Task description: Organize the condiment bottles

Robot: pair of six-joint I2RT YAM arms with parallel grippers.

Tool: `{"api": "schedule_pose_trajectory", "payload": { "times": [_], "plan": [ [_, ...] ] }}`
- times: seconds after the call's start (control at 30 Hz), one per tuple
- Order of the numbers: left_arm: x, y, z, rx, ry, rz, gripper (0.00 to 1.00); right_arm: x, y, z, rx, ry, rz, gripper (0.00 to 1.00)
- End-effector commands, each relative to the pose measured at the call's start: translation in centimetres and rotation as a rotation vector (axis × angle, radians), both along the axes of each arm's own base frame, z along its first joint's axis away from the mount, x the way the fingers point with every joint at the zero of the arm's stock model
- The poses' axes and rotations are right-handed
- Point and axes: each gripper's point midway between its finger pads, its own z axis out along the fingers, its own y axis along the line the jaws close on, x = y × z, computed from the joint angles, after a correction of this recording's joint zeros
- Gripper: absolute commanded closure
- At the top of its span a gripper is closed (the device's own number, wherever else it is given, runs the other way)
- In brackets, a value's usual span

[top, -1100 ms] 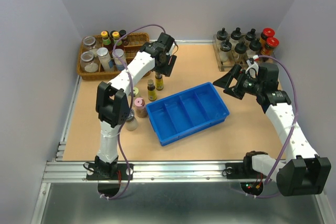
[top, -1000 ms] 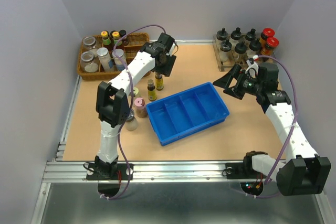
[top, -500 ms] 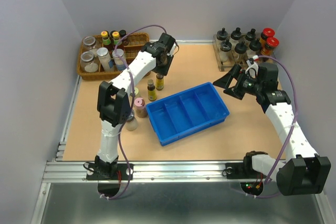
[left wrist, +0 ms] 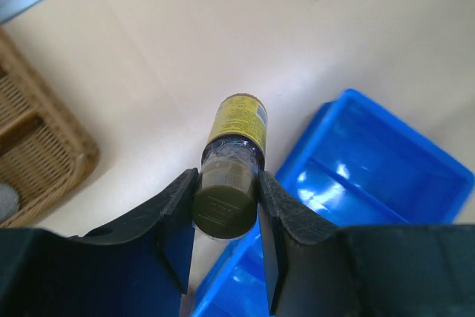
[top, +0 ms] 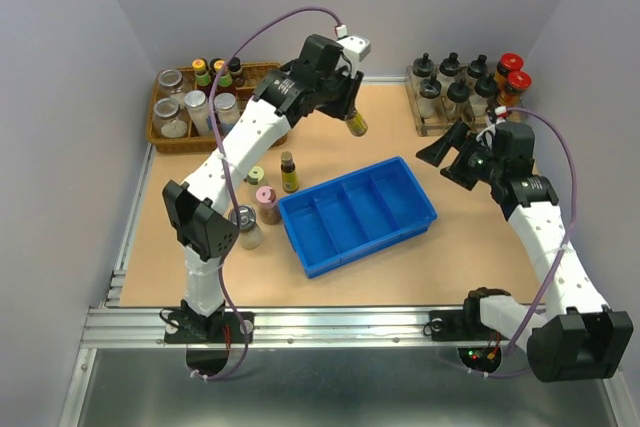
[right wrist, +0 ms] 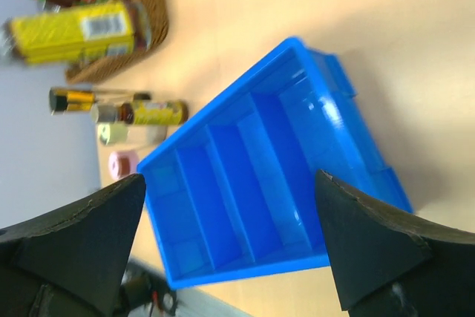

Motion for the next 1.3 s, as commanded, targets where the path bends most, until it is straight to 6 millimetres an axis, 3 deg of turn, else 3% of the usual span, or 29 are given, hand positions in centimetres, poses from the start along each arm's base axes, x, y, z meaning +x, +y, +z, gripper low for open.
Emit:
{"api": "schedule_pose_trajectory", "payload": {
  "times": [0.0,0.1,0.17,0.23,0.33,0.47,0.63,0.87,1.03,1.17,1.27],
  "plan": [
    [-4.8,-5.0,7.8,-0.182,-0.13,-0.243,1.0,1.0,-2.9,5.4,-0.086,-0.163,-0.184,0.0],
    [-6.8,-6.9,7.7,-0.183,-0.119,-0.32,1.0,0.7,-5.0,6.3,-0.119,-0.186,-0.309,0.0],
    [-7.8,-8.5,6.5,-0.171,-0.095,-0.364,1.0,0.7,-6.5,6.5,-0.139,-0.186,-0.4,0.0],
    [-8.2,-9.4,5.4,-0.149,-0.082,-0.375,1.0,0.2,-7.0,6.8,-0.137,-0.189,-0.431,0.0],
    [-7.5,-11.3,1.9,-0.067,-0.065,-0.34,1.0,0.0,-8.2,6.8,-0.15,-0.183,-0.508,0.0],
    [-5.1,-11.3,-1.2,0.051,-0.091,-0.207,1.0,-0.3,-8.4,6.7,-0.157,-0.175,-0.514,0.0],
    [-4.4,-12.2,-4.4,0.104,-0.062,-0.201,1.0,-0.6,-8.6,6.7,-0.165,-0.175,-0.52,0.0],
    [-4.7,-13.3,-6.7,0.116,-0.024,-0.239,1.0,-0.6,-8.5,6.3,-0.17,-0.157,-0.514,0.0],
    [-5.0,-13.6,-7.1,0.117,-0.011,-0.253,1.0,-0.5,-8.3,5.8,-0.171,-0.142,-0.502,0.0],
    [-5.1,-13.7,-6.7,0.109,-0.016,-0.248,0.42,-0.5,-8.2,5.6,-0.172,-0.137,-0.493,0.0],
    [-4.9,-13.6,-5.8,0.098,-0.036,-0.237,0.18,-0.5,-8.1,5.4,-0.171,-0.132,-0.489,0.0]
  ]
}}
